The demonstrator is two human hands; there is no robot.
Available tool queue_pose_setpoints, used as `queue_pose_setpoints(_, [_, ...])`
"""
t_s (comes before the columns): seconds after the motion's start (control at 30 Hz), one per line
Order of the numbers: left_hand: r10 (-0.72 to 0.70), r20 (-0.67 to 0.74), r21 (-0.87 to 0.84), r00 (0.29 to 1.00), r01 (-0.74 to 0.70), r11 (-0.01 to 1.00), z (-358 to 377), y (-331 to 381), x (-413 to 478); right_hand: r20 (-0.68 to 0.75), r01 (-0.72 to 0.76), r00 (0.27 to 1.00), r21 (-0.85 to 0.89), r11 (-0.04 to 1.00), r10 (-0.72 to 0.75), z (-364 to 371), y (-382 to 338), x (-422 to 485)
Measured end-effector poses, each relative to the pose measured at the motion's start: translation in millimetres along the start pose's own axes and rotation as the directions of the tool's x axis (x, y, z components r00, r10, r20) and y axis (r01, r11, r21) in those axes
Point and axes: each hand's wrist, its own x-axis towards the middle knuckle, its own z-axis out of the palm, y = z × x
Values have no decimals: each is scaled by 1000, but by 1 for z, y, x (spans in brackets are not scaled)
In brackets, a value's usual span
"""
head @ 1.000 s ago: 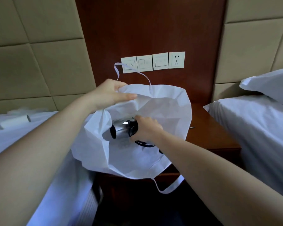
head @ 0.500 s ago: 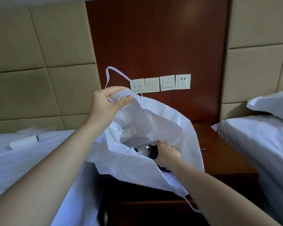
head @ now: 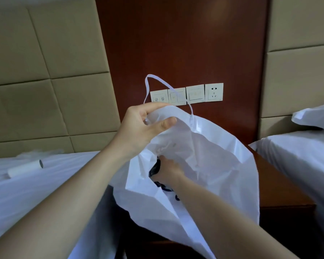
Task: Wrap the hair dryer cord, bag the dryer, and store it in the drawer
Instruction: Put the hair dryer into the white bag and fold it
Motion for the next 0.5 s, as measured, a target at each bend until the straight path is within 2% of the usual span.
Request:
queue_pose_setpoints(0.17, [-14,-11,-26,1000,13,1000,-19,-18,-1,-72,-17,997,84,996,23,15,8,27])
queue_pose_setpoints(0.5, [0,-16,-13,1000,0,1000,-21,-38,5,-122,39,992,168,985,-19,34,40,36])
